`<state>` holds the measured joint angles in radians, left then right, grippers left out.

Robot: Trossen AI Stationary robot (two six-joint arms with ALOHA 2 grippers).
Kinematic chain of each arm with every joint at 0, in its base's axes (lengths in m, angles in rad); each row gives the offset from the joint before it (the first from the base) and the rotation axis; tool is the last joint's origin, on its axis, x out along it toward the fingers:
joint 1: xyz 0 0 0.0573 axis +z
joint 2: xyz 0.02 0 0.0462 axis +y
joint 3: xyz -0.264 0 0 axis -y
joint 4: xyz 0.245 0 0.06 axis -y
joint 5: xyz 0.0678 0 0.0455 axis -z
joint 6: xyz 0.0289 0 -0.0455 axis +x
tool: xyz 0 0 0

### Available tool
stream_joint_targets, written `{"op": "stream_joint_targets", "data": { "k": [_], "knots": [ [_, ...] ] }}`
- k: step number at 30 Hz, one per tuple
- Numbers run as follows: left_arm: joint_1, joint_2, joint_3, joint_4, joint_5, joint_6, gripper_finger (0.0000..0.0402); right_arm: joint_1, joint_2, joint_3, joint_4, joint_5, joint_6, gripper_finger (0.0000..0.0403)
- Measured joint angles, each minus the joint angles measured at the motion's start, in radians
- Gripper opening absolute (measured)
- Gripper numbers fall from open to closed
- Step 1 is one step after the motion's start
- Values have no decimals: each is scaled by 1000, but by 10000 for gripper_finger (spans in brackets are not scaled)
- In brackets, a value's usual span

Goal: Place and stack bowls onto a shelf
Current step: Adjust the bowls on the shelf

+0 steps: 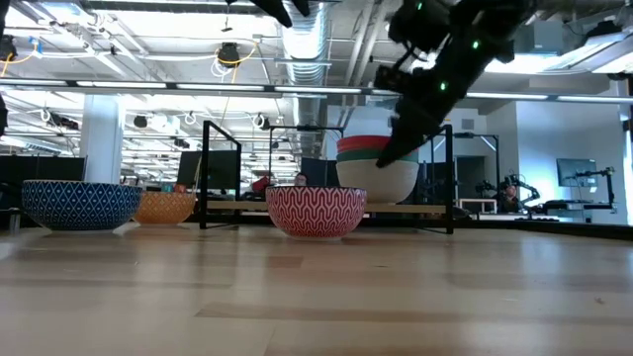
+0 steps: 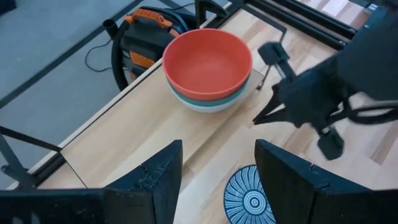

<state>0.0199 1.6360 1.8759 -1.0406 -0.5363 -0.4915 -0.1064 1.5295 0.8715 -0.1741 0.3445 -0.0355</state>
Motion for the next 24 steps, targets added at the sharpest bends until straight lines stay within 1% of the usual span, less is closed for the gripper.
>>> {"op": "stream_joint_targets", "data": {
  "k": [3,7,15,21,24],
  "knots": [
    [8,0,0,1,2,0,187,-15,42,-8,32,20,-34,25],
    [6,1,0,2,16,-2,187,-46,62,-6,77,49,-58,35],
    [2,1,0,1,35,-30,187,-103,61,-6,139,50,-133,23],
    [0,1,0,1,42,-42,187,-142,61,-6,168,49,-188,37],
    [1,1,0,3,41,-44,187,-159,61,-6,180,46,-216,37]
  ]
}}
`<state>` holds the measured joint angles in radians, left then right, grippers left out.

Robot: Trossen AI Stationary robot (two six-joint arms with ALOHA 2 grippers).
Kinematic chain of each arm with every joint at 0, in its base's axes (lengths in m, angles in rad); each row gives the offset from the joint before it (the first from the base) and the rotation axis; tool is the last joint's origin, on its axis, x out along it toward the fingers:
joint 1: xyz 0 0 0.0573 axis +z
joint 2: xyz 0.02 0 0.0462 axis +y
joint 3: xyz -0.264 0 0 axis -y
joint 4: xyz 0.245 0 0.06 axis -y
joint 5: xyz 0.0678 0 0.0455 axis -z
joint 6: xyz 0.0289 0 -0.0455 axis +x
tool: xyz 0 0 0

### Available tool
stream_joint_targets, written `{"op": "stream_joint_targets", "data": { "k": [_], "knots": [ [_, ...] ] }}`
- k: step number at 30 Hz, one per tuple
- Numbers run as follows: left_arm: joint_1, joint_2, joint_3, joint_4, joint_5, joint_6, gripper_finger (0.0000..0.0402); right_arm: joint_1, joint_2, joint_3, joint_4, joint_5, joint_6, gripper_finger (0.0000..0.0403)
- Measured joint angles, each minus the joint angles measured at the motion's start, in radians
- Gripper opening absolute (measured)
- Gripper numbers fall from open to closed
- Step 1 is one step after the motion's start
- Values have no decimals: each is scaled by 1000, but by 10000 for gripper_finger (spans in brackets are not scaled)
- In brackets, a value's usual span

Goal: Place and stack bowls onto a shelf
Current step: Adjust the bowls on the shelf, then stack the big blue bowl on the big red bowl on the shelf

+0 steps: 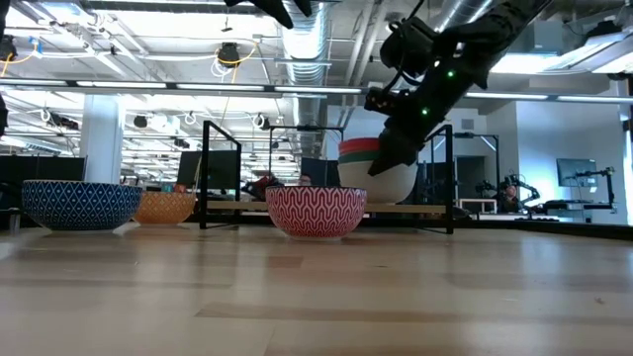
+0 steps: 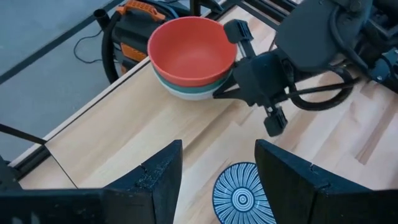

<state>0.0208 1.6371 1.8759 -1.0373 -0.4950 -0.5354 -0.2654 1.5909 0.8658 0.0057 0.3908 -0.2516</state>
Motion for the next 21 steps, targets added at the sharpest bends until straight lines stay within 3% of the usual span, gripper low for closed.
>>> {"op": "stream_joint_targets", "data": {
  "k": [5,10,16,21],
  "knots": [
    [-3,0,0,4,9,-4,187,18,-21,0,-49,-19,46,30],
    [-31,0,0,4,10,-8,187,135,-108,0,-147,-51,190,34],
    [-75,0,0,79,-16,78,177,286,-260,1,-345,-58,485,51],
    [-101,1,-60,234,12,150,165,406,-380,1,-584,-128,763,65]
  ]
}}
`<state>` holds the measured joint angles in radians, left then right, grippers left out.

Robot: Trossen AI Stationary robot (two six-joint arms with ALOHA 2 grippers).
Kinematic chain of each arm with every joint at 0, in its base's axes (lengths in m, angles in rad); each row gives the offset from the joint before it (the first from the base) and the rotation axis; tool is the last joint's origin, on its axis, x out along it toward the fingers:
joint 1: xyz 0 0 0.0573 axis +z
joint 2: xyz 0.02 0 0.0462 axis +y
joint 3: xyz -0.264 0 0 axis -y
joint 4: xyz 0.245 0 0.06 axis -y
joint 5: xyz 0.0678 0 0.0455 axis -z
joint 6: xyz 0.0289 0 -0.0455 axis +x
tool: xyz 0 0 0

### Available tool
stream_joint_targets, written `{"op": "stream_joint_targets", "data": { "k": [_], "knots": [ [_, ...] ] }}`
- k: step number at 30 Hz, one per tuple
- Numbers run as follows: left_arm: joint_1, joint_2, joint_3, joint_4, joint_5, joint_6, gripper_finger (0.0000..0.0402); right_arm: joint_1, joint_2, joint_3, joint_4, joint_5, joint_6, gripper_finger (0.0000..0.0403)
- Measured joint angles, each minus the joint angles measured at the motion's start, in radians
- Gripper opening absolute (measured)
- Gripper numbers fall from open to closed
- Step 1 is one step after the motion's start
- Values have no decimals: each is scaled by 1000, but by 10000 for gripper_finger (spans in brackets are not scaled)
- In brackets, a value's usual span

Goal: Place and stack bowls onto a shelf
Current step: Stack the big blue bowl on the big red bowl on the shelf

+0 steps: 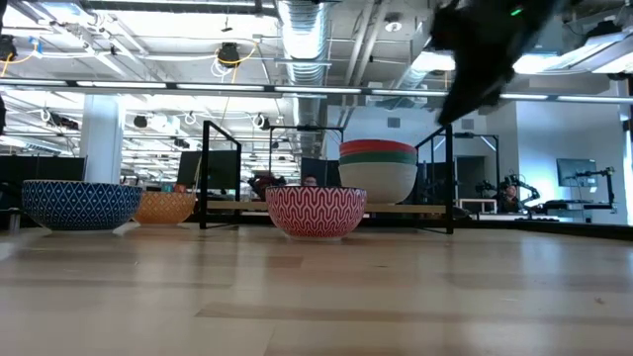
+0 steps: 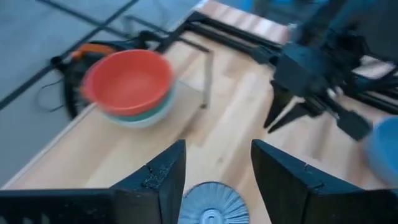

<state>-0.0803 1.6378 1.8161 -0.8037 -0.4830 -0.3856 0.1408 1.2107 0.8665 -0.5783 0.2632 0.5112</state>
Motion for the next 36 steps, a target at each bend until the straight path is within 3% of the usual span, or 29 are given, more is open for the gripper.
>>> {"op": "stream_joint_targets", "data": {
  "k": [9,14,18,26,36],
  "knots": [
    [-58,0,-222,424,212,25,163,374,-93,0,-306,-8,527,99],
    [-122,0,-310,578,225,9,163,609,-46,0,-334,-56,792,130],
    [-177,1,-346,582,202,-1,163,746,20,0,-323,-98,898,157],
    [-257,-1,-379,590,130,-59,163,822,181,0,-307,-160,934,179],
    [-325,-1,-398,561,88,-100,163,799,278,0,-263,-150,914,144]
  ]
}}
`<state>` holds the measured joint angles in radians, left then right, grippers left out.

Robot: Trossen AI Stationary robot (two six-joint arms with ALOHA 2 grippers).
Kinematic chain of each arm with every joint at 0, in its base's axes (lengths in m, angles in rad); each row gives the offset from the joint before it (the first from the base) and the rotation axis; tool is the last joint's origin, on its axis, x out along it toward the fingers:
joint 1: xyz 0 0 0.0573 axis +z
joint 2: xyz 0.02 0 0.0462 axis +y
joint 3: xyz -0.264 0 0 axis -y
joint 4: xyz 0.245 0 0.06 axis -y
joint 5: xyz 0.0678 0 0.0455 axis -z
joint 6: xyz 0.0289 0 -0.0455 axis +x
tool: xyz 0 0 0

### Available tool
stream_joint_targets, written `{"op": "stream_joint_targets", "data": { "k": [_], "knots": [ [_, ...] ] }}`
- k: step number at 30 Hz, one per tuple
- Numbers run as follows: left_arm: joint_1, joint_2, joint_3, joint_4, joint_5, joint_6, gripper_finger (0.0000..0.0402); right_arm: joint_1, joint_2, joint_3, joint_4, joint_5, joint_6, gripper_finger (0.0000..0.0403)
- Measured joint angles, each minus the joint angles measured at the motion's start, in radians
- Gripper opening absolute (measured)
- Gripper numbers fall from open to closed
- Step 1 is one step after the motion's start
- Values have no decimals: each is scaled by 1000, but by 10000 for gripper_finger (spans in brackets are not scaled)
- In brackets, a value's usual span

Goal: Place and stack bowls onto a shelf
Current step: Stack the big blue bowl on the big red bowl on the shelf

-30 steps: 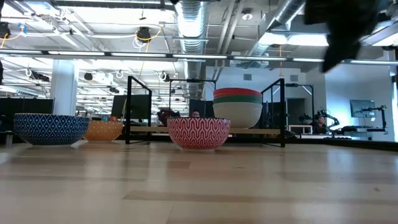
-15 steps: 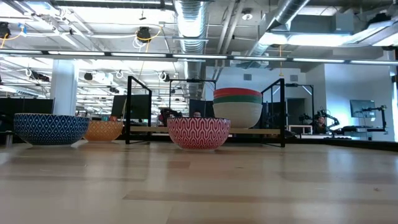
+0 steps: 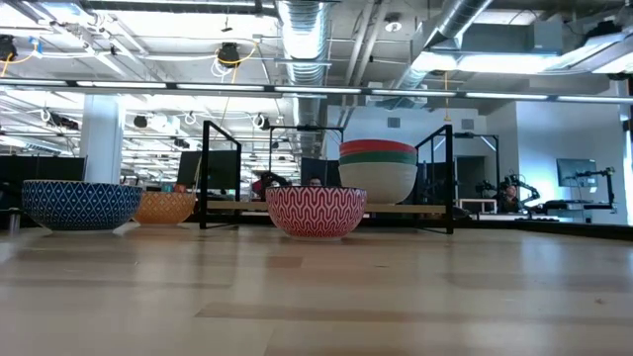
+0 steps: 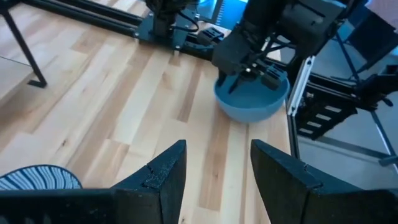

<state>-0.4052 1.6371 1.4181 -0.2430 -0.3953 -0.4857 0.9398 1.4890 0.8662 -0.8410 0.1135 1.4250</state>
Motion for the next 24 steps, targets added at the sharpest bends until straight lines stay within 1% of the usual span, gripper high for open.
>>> {"op": "stream_joint_targets", "data": {
  "k": [2,7,9,11,14,18,21,24],
  "knots": [
    [-1,0,0,-5,-9,-1,163,-9,-13,14,2,14,-3,141],
    [10,0,0,-9,-7,4,163,-53,-74,71,-2,124,-54,143],
    [16,0,0,-13,-2,4,163,-80,-87,81,-38,130,-71,146],
    [20,0,0,-13,-2,7,163,-95,-98,85,-79,123,-92,151],
    [20,0,0,-19,-2,10,163,-95,-117,85,-112,76,-118,162],
    [19,0,0,-69,-2,-2,163,-80,-138,87,-143,53,-131,187],
    [19,0,0,-106,-1,-35,163,-64,-138,72,-201,42,-81,210],
    [19,0,0,-145,39,-70,163,-60,-135,23,-186,-31,-48,225]
  ]
}}
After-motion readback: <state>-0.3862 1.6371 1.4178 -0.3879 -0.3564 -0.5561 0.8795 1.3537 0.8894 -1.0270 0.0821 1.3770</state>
